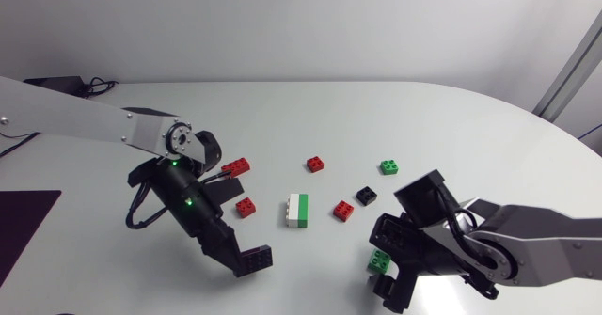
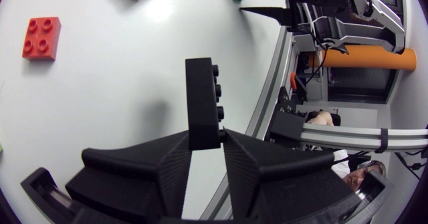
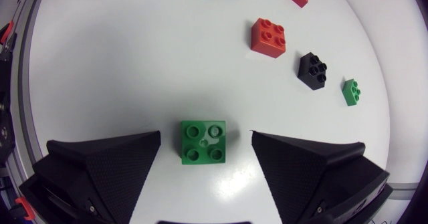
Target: Separate the duplo bricks
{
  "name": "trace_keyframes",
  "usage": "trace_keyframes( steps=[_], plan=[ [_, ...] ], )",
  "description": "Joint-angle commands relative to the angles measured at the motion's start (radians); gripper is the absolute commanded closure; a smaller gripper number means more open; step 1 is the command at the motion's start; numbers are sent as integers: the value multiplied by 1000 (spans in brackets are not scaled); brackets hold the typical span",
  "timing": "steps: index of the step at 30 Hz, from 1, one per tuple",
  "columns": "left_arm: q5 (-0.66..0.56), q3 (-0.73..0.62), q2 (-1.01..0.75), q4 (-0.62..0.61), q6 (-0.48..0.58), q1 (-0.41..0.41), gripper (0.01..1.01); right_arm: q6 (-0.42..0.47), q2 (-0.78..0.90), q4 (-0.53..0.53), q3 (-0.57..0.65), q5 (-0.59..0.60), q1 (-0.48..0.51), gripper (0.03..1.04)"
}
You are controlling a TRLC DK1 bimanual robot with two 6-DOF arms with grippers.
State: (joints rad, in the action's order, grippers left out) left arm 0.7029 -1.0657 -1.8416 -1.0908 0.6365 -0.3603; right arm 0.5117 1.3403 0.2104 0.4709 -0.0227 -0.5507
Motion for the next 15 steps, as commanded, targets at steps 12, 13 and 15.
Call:
trace_keyframes(
  steps=[12, 13, 15],
  plan=[
    [4, 46, -67, 60, 34, 27, 787, -25, -39, 1, -48, 4, -35, 66],
    [3, 46, -70, 62, 34, 34, 780, -27, -39, 1, -48, 4, -37, 66],
    [1, 46, -74, 63, 35, 47, 779, -30, -39, 1, -46, 4, -46, 66]
  ],
)
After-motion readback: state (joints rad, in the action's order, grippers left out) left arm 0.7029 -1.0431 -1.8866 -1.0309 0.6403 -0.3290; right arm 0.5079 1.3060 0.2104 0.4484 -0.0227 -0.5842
